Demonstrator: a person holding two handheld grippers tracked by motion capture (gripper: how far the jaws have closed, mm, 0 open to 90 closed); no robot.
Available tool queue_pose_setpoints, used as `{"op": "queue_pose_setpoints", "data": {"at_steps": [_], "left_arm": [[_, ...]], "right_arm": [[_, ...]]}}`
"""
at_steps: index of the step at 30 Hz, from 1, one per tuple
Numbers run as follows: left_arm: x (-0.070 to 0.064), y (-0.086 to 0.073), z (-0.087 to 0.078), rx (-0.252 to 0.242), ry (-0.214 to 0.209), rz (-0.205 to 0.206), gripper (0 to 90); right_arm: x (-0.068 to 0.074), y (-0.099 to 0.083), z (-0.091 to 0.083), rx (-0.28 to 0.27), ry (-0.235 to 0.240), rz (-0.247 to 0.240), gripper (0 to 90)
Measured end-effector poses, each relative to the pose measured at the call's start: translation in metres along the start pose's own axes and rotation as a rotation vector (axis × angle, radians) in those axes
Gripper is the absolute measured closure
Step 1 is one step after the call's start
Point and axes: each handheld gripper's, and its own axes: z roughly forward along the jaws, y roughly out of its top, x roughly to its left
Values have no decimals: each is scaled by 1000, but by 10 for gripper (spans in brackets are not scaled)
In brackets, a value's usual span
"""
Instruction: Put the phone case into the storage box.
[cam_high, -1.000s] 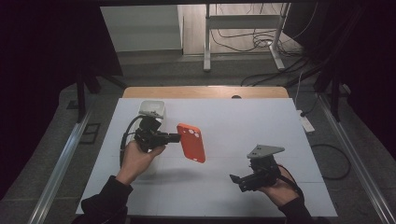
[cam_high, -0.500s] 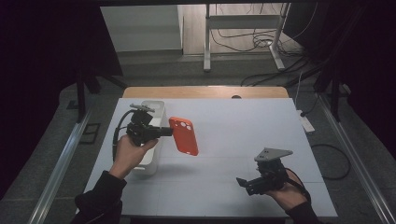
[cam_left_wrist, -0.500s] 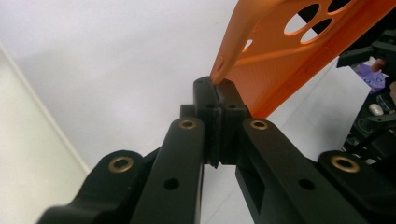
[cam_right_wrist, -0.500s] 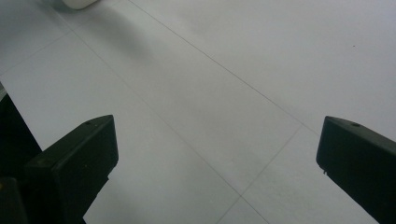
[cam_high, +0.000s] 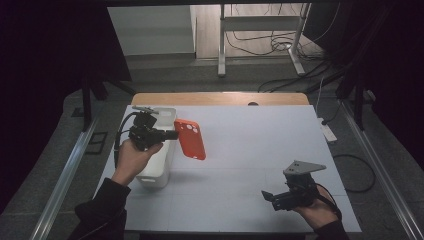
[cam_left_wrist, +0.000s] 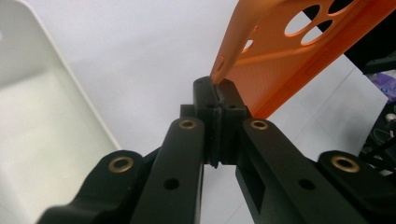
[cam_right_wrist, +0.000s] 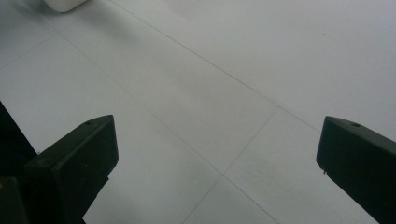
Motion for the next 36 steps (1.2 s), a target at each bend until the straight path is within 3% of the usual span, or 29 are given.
{"op": "queue_pose_setpoints", "data": {"at_steps": [13,24,36], "left_arm": [[12,11,-13,-23,40,-15,892],[24,19,-24,-33,78,-38,892],[38,28,-35,-41,121,-59,892]], "right_arm": [[-11,-12,-11,-3,-31,48,0],[-22,-27,-23,11,-88,97,0],[-25,-39,-32,21,-114,132,0]]}}
